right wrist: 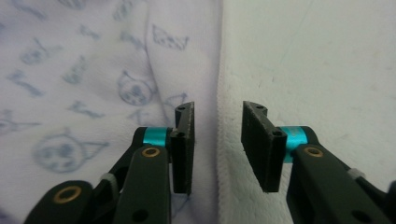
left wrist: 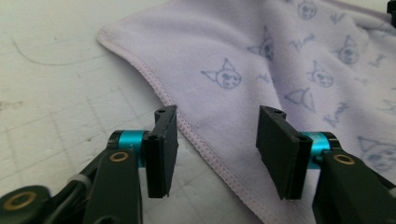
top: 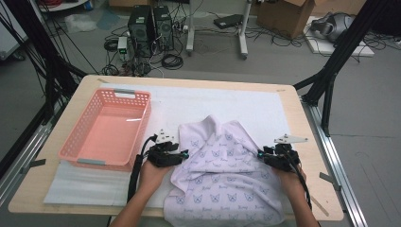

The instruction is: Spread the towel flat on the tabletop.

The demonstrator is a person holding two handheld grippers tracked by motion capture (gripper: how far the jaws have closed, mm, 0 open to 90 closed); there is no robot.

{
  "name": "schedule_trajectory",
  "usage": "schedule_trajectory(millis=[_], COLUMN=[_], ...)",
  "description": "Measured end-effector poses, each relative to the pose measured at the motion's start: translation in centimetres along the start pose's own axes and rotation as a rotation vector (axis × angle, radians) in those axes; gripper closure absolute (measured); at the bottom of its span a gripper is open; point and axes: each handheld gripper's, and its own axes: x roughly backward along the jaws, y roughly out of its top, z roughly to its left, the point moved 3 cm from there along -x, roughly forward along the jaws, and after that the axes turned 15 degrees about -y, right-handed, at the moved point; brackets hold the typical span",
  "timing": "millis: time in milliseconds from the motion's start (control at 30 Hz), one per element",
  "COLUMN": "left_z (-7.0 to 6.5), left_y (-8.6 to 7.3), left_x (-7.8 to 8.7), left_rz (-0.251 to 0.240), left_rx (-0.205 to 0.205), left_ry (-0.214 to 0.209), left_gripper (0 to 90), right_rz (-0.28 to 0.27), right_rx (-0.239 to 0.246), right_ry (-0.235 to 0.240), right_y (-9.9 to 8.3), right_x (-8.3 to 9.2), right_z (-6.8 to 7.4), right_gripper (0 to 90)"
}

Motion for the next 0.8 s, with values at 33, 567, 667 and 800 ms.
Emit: schedule_trajectory(millis=[33,567,667,800], left_z=[-0.2,-1.8,-1.7,-0.7], left_y=[0.0,-3.1,-2.9,-1.1], left_x=[0.0,3.9,4.2,3.6], left_rz=[0.009,0.037,0.02,-0.028], left_rx=[-0.021,-0.046,-0.032,-0.001], left_ry=[0.026,-0.014,-0.027,-0.03], left_gripper=[53.3,84.7,79.6,54.1], right_rz=[0.001,0.02,0.042,-0.002], right_rx=[-0.006,0.007,0.009,0.011], right_ry=[-0.004,-0.001,0.03,0.017], right_y=[-0.1,-4.8,-5.1,-4.1], right_x=[-0.2,5.2,5.8,5.8], right_z=[0.0,-2.4,-2.1,-2.0], right_gripper=[69.6,87.7,86.5,68.5])
